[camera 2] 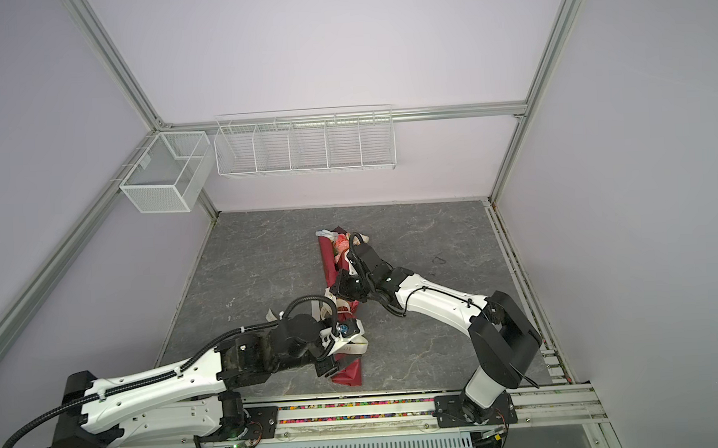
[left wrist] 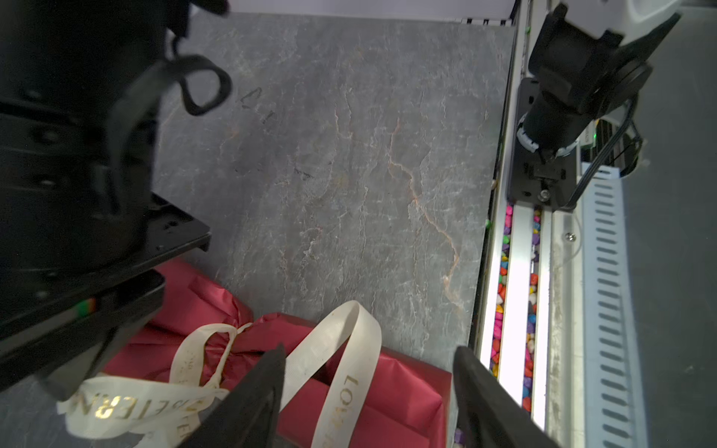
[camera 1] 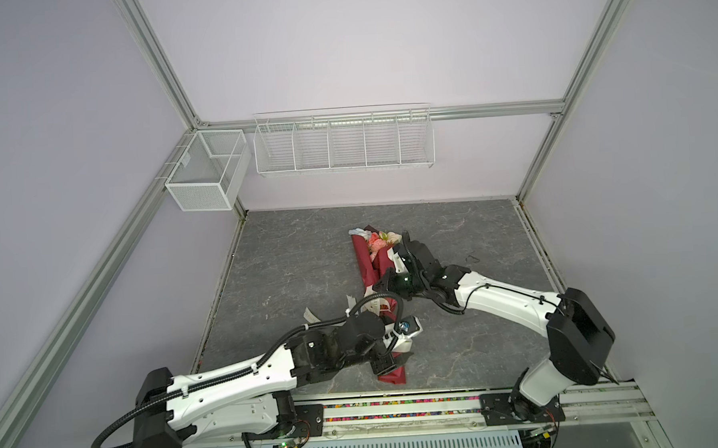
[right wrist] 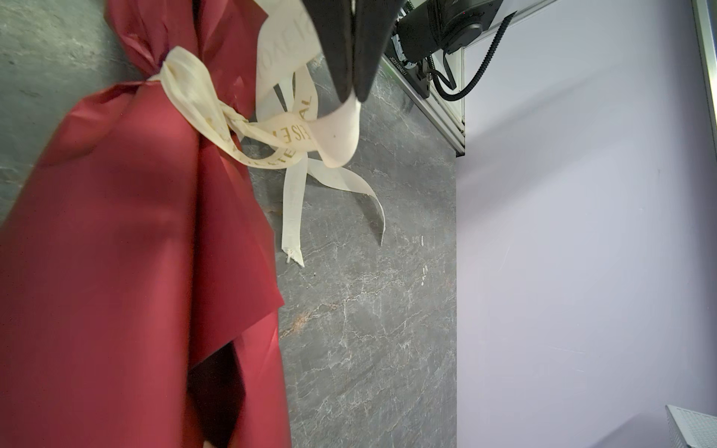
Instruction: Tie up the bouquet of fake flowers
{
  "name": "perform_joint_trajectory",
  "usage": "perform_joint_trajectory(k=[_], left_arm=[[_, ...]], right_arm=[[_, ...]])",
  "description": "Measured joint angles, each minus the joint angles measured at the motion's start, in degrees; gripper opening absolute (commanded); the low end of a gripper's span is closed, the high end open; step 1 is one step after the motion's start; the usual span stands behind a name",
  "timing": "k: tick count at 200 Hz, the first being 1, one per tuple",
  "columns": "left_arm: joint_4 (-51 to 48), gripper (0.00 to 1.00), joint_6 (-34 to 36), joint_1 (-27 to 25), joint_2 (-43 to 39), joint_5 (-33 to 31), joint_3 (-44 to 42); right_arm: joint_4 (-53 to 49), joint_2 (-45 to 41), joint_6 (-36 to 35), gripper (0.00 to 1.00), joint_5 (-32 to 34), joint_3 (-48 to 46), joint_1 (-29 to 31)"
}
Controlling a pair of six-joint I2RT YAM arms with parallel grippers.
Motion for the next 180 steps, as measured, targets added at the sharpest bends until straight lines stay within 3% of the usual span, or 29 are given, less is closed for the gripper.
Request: perform_joint_trajectory(k=[16, 35, 57, 74, 90, 137, 180], left_arm=[[0.6, 0.72, -4.2, 0.0, -6.2, -1.0, -1.8], [1.2, 0.62, -10.9, 2.8, -12.4, -3.0, -4.3], [2.4, 0.59, -19.5, 14.2, -16.9, -2.5, -8.1], [5.2, 0.56, -25.6, 24.6, -17.1, 2.6, -11.6], [8.3, 0.58, -28.9, 30.1, -14.2, 8.1, -14.1], [16.0, 0.67, -31.0, 31.5, -5.7, 16.7, -15.5], [20.7, 0.68, -31.1, 31.6, -1.8, 17.4, -15.7]], right_arm=[[0.1, 0.0, 0.0, 0.07, -0.2, -0.2, 0.0], [0.5, 0.0, 0.0, 0.07, -0.8, -0.7, 0.0], [0.5, 0.0, 0.0, 0.07, -1.4, -1.0, 0.0], [0.9, 0.0, 0.1, 0.07, -1.7, -1.0, 0.2], [1.0, -0.1, 0.2, 0.07, -1.7, -1.0, 0.4], [1.9, -0.1, 0.5, 0.07, -1.9, -1.0, 1.2], [2.1, -0.1, 0.6, 0.07, -2.1, -1.0, 1.2]])
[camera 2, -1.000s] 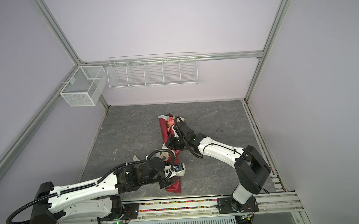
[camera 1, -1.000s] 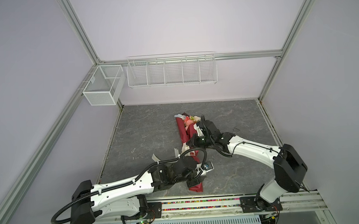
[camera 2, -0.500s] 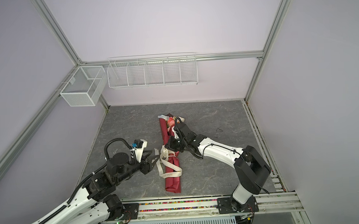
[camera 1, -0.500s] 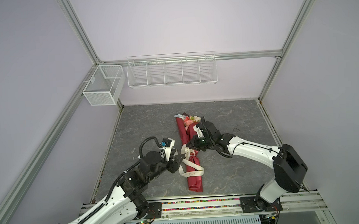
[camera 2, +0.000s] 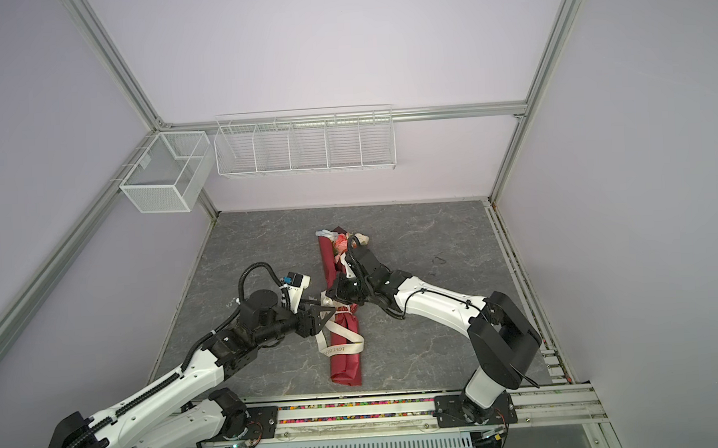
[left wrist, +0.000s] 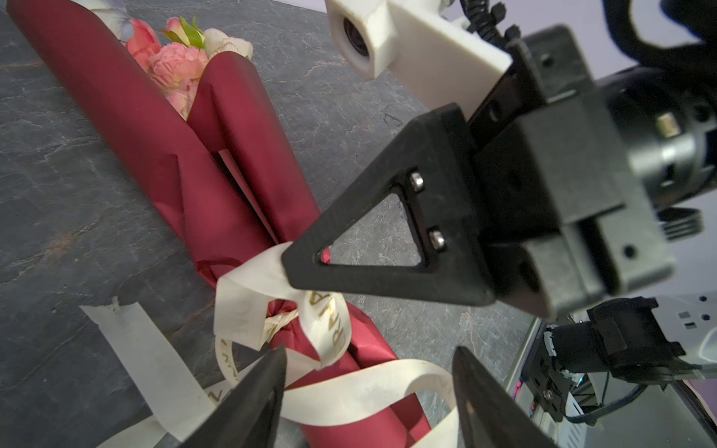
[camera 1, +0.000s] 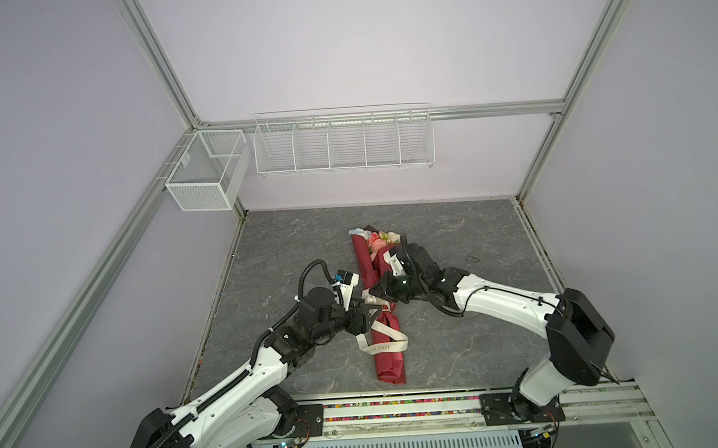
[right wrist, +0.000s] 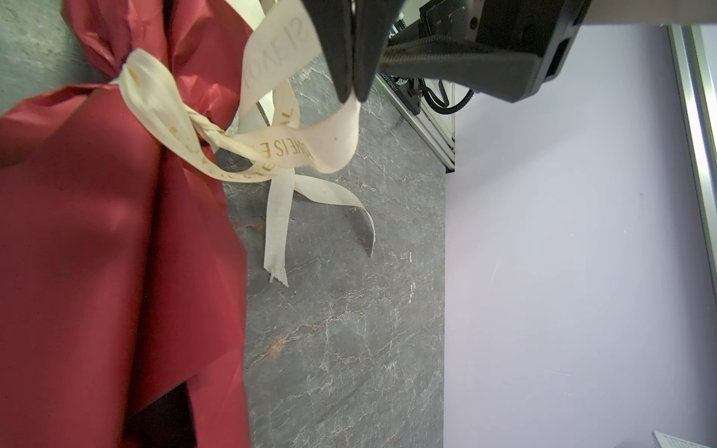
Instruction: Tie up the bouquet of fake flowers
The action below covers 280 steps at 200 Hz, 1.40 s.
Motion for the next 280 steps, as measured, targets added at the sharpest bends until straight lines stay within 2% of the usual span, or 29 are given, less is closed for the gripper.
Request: perform_joint_trajectory(k=[54, 96, 137, 177, 212, 221, 247, 270, 280], left_arm=[[4.3, 0.66, -1.0, 0.1, 4.1, 1.9, -0.5], [4.8, 0.59, -1.7, 0.1, 5.9, 2.3, -0.9], [4.9, 0.59, -1.7, 0.1, 7.0, 0.9, -0.9], [6.3, 0.34, -0.6, 0.3, 8.3, -0.5, -0.8], [6.5, 0.03, -0.3, 0.4, 8.4, -2.4, -0.5], [6.5, 0.0, -0.9, 0.4, 8.3, -2.6, -0.4], [6.9, 0.0, -0.6, 0.4, 8.0, -3.2, -0.4], [6.9, 0.0, -0.6, 0.4, 7.6, -3.3, -0.4], [6.8, 0.0, -0.6, 0.4, 7.2, -3.3, -0.4]], right_arm=[[0.1, -0.2, 0.2, 0.07, 0.0, 0.0, 0.0], [0.8, -0.2, 0.7, 0.07, 0.0, 0.0, 0.0], [1.3, -0.2, 1.0, 0.07, -0.1, 0.0, 0.0], [1.4, -0.2, 1.6, 0.1, -0.5, 0.0, 0.0], [1.0, -1.5, 1.7, 0.12, -0.2, -0.3, 0.0], [0.7, -2.4, 1.6, 0.13, 0.0, -0.7, 0.0], [-0.3, -5.1, 1.3, 0.17, 0.5, -1.9, 0.0], [-1.8, -7.5, 0.3, 0.36, 1.1, -3.2, 0.0], [-3.1, -8.3, 0.0, 0.39, 1.3, -3.8, 0.1]])
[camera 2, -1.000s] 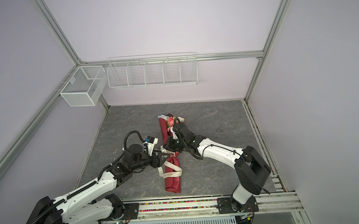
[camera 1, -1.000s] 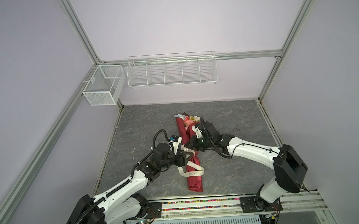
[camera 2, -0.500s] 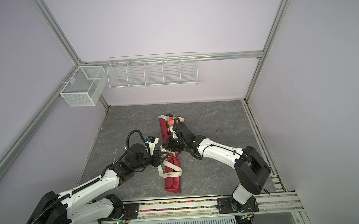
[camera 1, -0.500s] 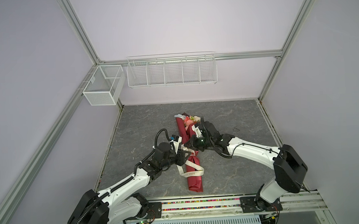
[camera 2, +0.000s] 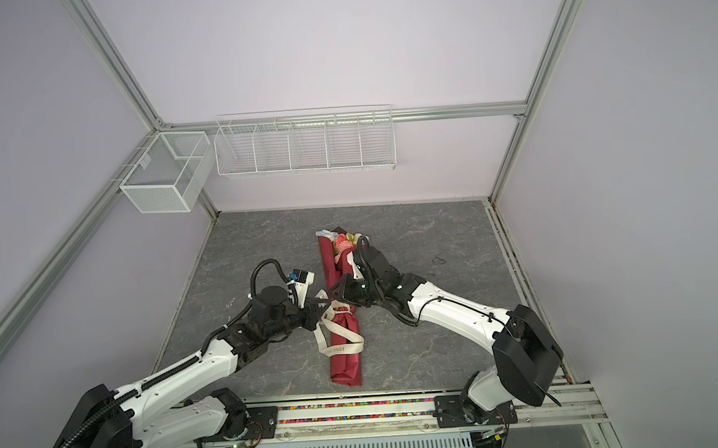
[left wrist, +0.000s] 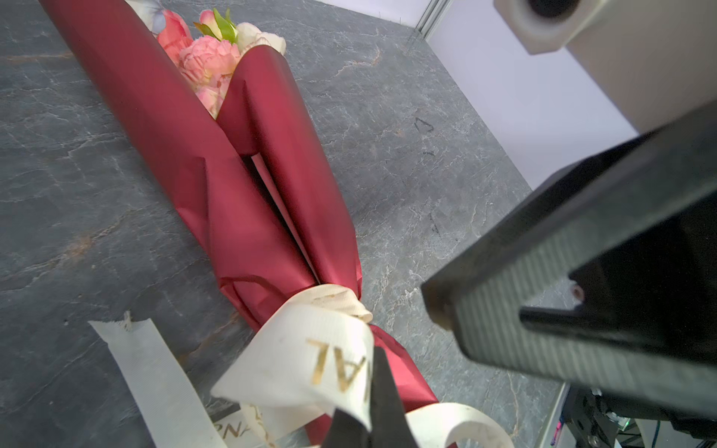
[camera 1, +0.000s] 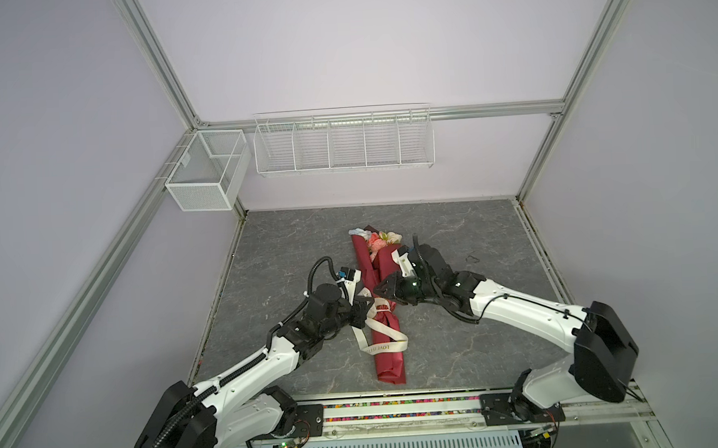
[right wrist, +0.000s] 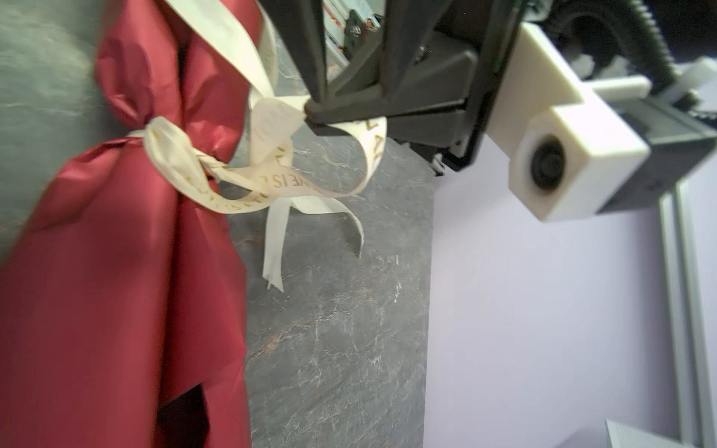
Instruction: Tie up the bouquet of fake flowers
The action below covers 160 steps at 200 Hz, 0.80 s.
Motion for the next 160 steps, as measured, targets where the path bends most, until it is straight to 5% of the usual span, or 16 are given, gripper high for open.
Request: perform_joint_trajectory(k=[75, 111, 128, 160], left_arm=[[-1.3, 0.0, 0.0, 0.0, -2.9, 0.0, 0.0], [-1.8, 0.0, 0.0, 0.0, -2.9, 0.7, 0.0], [-2.1, 0.0, 0.0, 0.0, -2.9, 1.0, 0.0], [-2.2, 0.0, 0.0, 0.0, -2.9, 1.4, 0.0]], right_arm=[[-14.6, -10.6, 2.1, 0.67, 5.5, -14.4, 3.7], [-14.8, -9.5, 3.6, 0.68, 3.9, -14.9, 6.0], [-14.3, -7.2, 3.6, 0.63, 2.8, -14.3, 6.3], [-13.7, -4.0, 3.7, 0.21, 1.6, -13.7, 6.6]])
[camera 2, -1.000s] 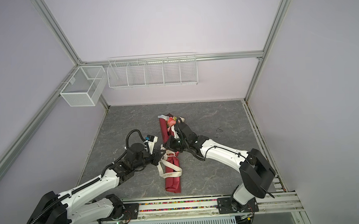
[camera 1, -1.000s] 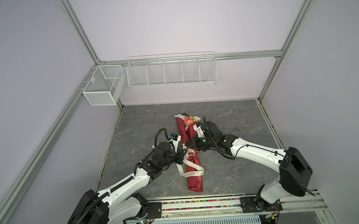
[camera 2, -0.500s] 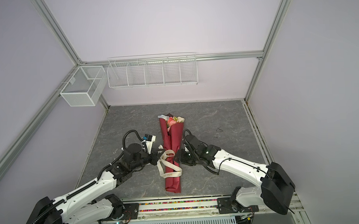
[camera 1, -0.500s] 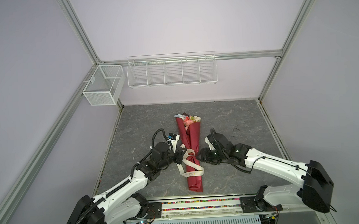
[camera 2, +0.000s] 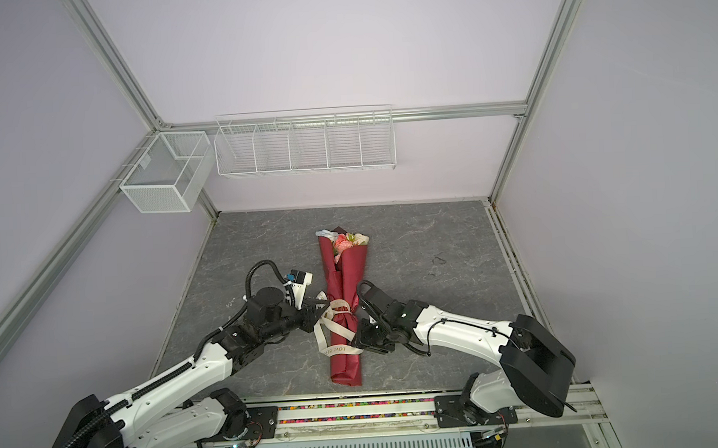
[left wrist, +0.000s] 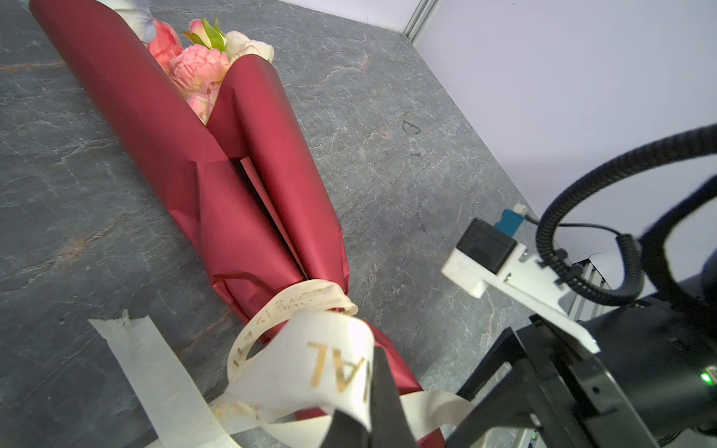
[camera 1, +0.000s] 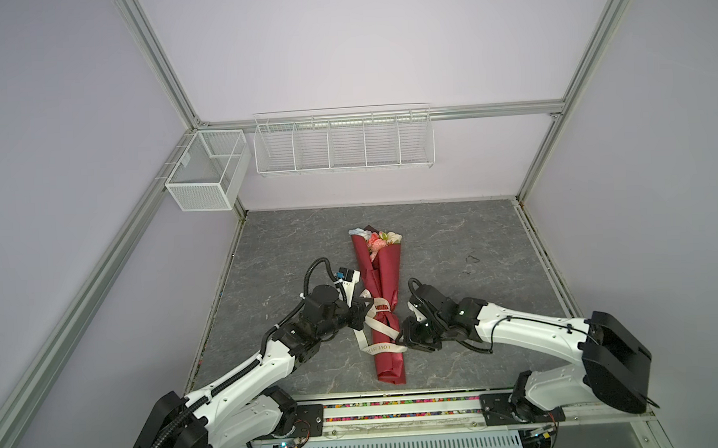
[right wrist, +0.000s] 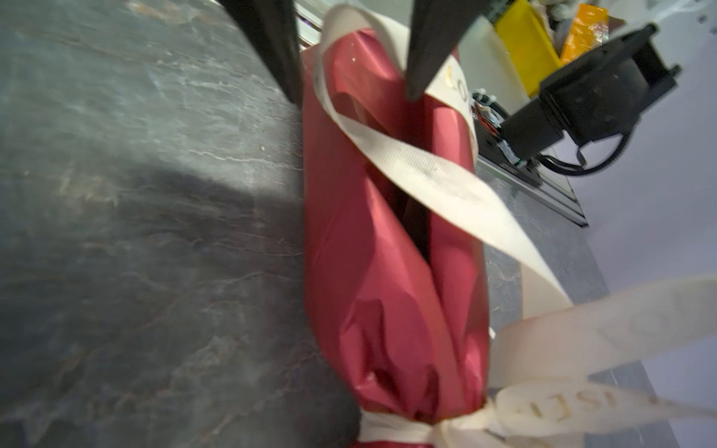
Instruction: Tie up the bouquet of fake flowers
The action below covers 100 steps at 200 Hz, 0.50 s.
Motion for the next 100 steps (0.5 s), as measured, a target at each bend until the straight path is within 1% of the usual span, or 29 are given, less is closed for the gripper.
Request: perform_joint_trajectory(k=[13, 28, 49, 66, 80, 100], left_arm=[[-0.4, 0.0, 0.0, 0.0, 0.0, 0.0, 0.0], [-1.3, 0.0, 0.2, 0.0, -0.1, -0.2, 0.0], [-2.3, 0.0, 0.6, 0.0, -0.3, -0.5, 0.0], [-2.6, 0.0, 1.0, 0.0, -0.3, -0.5, 0.0], [-3.0, 0.0, 1.2, 0.0, -0.3, -0.5, 0.0], [-3.0, 0.0, 1.3, 0.0, -0.3, -0.4, 0.0]], right_arm=[[-0.9, -0.5, -0.3, 0.12, 0.6, 0.3, 0.3], [-3.9, -2.3, -2.0, 0.07, 3.0, 1.8, 0.4], [-9.9, -5.7, -5.3, 0.07, 8.3, 7.1, 0.4], [-15.1, -7.8, -9.4, 0.12, 14.1, 13.3, 0.4], [-19.5, -8.3, -14.6, 0.12, 19.6, 18.6, 0.4], [-27.1, -6.6, -25.2, 0.16, 28.1, 26.4, 0.4]])
